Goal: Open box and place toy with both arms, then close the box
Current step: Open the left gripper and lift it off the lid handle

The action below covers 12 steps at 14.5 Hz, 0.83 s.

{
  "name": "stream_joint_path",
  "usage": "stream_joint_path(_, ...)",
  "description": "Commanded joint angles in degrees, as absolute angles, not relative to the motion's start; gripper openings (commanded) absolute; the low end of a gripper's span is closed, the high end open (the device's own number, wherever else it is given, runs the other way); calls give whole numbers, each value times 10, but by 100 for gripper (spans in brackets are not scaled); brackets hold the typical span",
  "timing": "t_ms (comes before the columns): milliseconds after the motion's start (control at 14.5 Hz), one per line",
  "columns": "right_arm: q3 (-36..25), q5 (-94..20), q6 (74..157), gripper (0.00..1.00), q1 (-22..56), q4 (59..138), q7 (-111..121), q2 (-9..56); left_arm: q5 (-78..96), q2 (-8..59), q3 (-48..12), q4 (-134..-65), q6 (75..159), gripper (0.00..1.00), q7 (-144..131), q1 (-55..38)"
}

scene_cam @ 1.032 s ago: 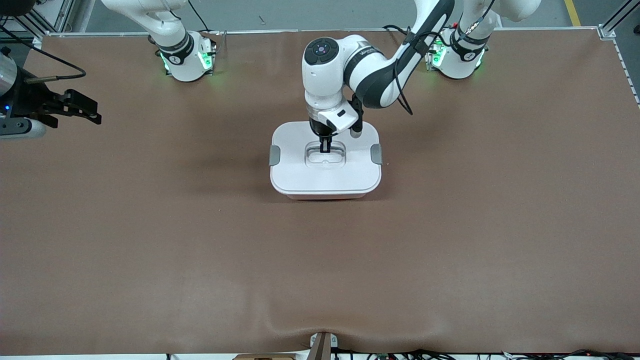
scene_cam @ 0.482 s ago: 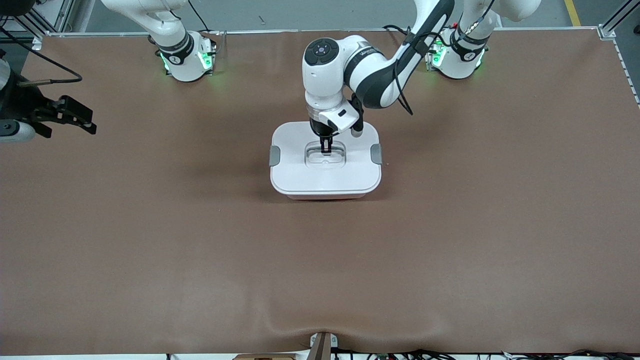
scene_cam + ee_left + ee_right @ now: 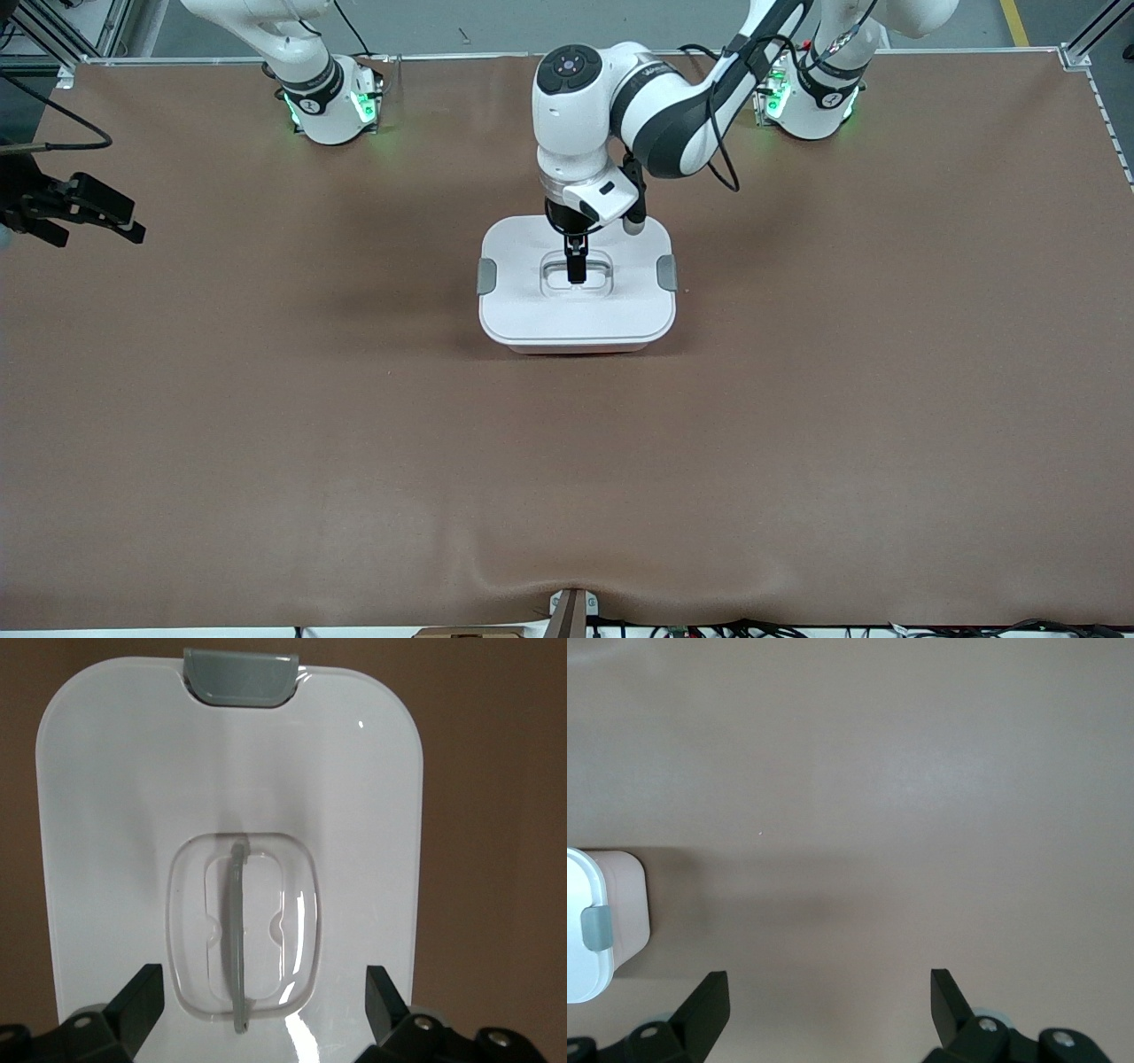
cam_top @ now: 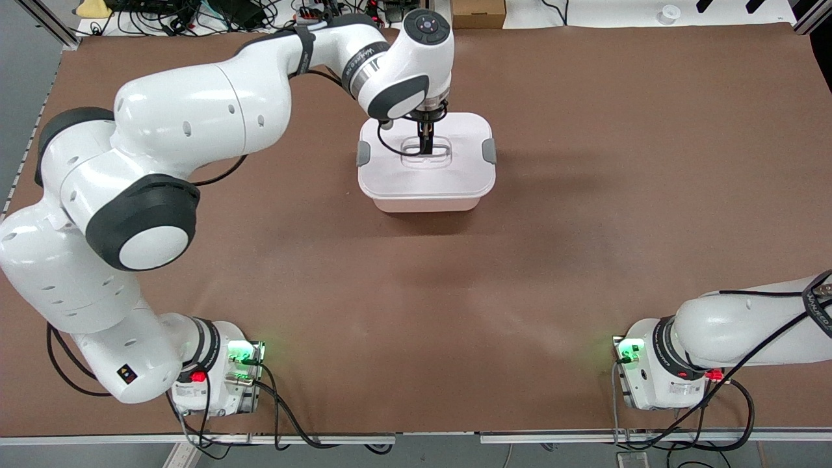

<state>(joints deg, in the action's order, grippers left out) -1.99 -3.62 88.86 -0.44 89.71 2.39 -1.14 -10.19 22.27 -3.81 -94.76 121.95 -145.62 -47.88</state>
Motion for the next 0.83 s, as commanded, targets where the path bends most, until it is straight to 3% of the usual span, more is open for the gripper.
stream_joint_path(0,-14,-49,881,100,-10,900,20,-16,-107,201,-35,-936,1181,100,-1403,-461)
stream_joint_path(757,-7,-22,870,100,3,900,30,-18,-107,175,-35,-915,1155,100,-1207,-342)
